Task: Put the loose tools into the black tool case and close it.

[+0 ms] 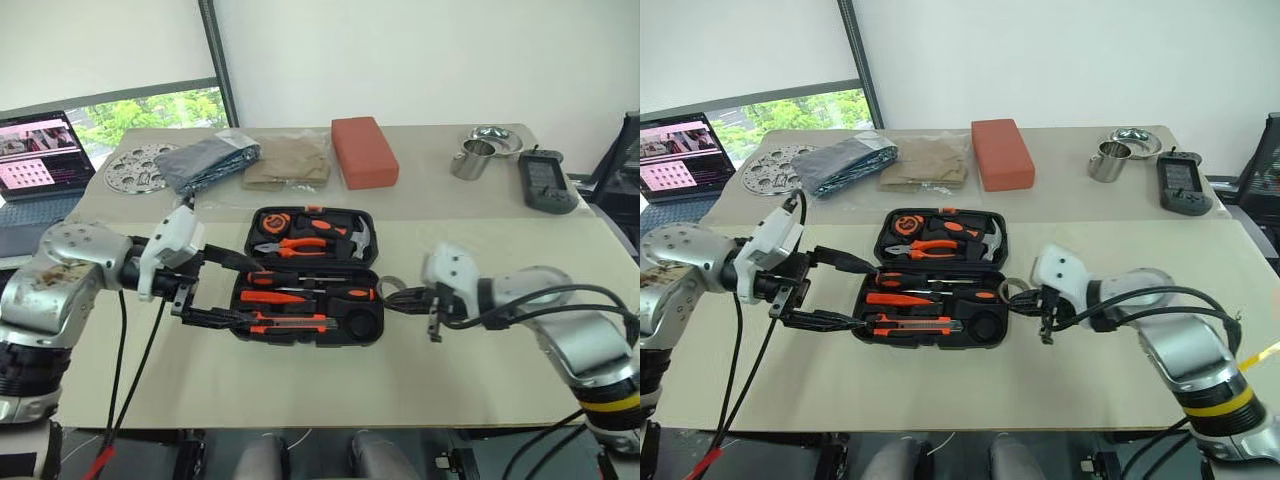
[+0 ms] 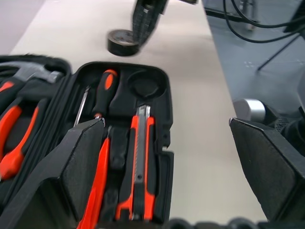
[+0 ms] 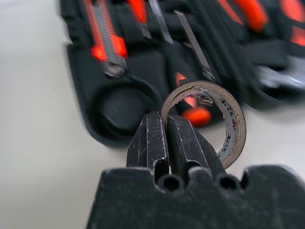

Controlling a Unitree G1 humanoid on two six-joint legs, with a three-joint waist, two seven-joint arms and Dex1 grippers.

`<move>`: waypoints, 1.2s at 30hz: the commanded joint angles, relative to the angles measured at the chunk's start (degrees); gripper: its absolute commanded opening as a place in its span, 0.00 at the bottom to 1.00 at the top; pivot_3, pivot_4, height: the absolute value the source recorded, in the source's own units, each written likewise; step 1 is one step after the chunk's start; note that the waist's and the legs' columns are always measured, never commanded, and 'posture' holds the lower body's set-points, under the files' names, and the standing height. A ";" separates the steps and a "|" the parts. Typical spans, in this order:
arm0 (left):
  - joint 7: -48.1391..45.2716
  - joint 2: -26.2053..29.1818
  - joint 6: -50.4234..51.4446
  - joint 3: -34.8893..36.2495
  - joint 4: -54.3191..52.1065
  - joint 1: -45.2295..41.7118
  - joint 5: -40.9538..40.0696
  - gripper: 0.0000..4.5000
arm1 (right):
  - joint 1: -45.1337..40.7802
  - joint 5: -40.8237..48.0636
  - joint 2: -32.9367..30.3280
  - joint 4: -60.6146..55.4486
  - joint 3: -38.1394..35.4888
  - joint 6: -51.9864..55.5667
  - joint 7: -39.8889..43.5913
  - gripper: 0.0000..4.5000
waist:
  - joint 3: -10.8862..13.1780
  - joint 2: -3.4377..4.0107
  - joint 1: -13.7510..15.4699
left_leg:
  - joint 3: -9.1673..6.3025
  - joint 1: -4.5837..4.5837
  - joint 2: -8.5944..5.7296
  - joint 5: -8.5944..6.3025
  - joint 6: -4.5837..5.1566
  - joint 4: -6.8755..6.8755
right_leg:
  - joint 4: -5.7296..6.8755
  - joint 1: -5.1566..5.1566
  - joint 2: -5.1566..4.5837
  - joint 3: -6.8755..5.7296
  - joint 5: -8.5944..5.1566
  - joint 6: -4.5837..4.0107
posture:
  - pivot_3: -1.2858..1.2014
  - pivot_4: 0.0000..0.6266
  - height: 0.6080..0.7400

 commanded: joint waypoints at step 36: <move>15.19 -5.43 -2.81 5.55 17.46 1.24 2.85 1.00 | -5.47 3.99 4.61 14.59 -7.87 -0.22 0.46 0.98 | 0.01 -0.04 0.09 | -0.03 0.05 -0.04 0.00 0.00 0.04 | 0.14 -0.01 -0.03 -0.18 0.03 -0.14 | 0.52 0.24 1.00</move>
